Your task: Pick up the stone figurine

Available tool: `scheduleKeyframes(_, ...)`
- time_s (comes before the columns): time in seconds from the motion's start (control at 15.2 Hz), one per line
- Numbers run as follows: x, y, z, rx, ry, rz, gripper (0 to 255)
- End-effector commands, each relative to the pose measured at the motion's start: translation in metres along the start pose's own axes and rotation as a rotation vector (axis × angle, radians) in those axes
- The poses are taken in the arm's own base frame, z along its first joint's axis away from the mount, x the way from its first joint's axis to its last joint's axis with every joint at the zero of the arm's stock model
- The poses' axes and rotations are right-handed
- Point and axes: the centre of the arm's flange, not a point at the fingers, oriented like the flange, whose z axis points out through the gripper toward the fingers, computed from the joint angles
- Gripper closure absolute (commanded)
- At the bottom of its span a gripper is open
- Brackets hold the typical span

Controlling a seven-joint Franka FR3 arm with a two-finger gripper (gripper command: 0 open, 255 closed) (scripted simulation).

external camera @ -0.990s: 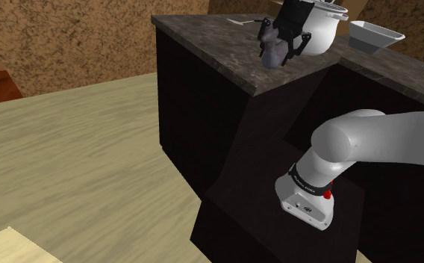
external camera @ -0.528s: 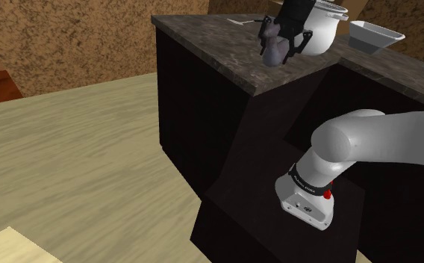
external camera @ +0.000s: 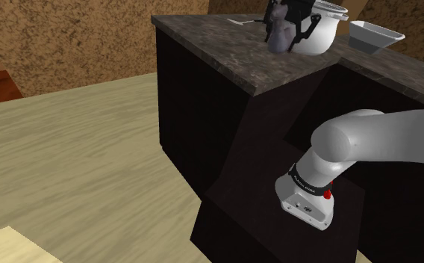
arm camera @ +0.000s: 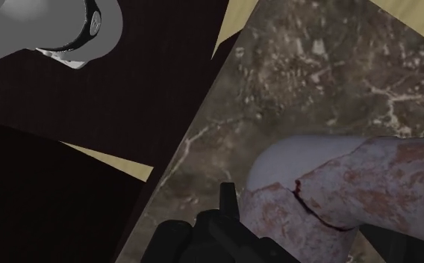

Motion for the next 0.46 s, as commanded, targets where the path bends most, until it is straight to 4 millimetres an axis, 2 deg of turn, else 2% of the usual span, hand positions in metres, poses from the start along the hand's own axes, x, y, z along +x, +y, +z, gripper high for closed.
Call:
scheduleKeyframes(0.0, 0.000, 0.000, -0.011, 0.000, 0.000, 0.000, 255)
scheduleKeyframes(0.26, 0.000, -0.001, -0.032, 0.000, 0.000, 0.000, 255)
scheduleKeyframes(0.4, 0.000, -0.001, -0.033, 0.000, 0.000, 0.000, 255)
